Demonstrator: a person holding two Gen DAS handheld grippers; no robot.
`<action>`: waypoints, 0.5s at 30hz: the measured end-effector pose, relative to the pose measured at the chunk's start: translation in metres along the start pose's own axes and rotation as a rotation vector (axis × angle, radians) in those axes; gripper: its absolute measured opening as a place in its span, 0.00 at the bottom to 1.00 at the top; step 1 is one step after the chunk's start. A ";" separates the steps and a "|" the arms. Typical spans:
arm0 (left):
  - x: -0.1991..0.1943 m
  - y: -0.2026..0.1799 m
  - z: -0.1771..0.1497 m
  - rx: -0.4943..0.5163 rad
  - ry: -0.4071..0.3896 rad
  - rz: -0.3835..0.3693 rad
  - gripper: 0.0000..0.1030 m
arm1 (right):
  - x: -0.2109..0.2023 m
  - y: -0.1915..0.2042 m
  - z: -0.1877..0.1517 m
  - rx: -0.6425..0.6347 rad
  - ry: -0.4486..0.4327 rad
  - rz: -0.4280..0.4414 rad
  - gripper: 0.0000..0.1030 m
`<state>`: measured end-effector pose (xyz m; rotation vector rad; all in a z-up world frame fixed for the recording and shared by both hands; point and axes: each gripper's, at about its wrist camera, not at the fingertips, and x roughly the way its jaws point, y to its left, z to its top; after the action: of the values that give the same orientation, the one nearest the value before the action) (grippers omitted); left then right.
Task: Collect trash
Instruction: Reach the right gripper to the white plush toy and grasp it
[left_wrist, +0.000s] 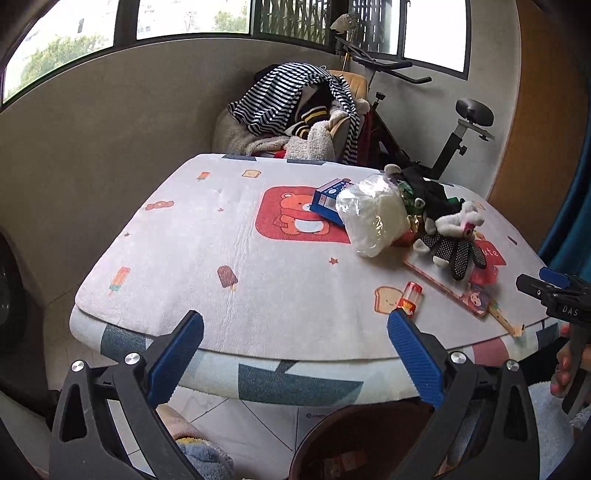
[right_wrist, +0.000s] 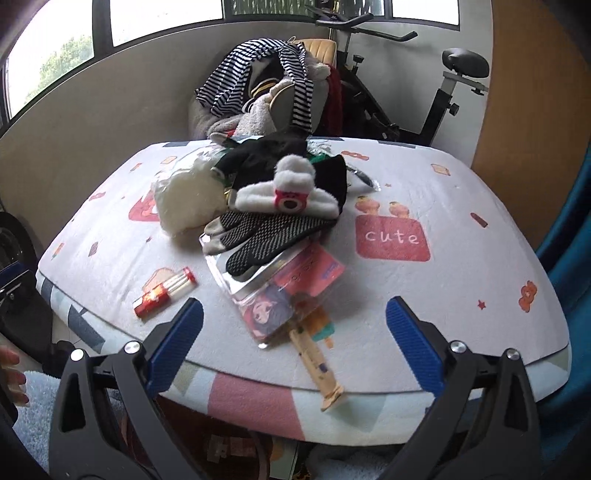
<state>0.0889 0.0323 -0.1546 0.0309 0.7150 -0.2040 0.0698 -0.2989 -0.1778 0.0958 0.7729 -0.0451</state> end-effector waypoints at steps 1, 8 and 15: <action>0.002 0.001 0.004 -0.005 0.001 -0.007 0.95 | 0.003 -0.003 0.008 0.009 -0.008 0.011 0.95; 0.028 0.001 0.025 -0.073 0.068 -0.061 0.95 | 0.037 -0.007 0.054 0.071 -0.017 0.058 0.81; 0.054 -0.002 0.035 -0.082 0.096 -0.088 0.95 | 0.096 -0.006 0.084 0.174 0.052 0.073 0.67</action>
<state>0.1506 0.0174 -0.1631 -0.0698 0.8211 -0.2585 0.1967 -0.3136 -0.1852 0.2913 0.8161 -0.0402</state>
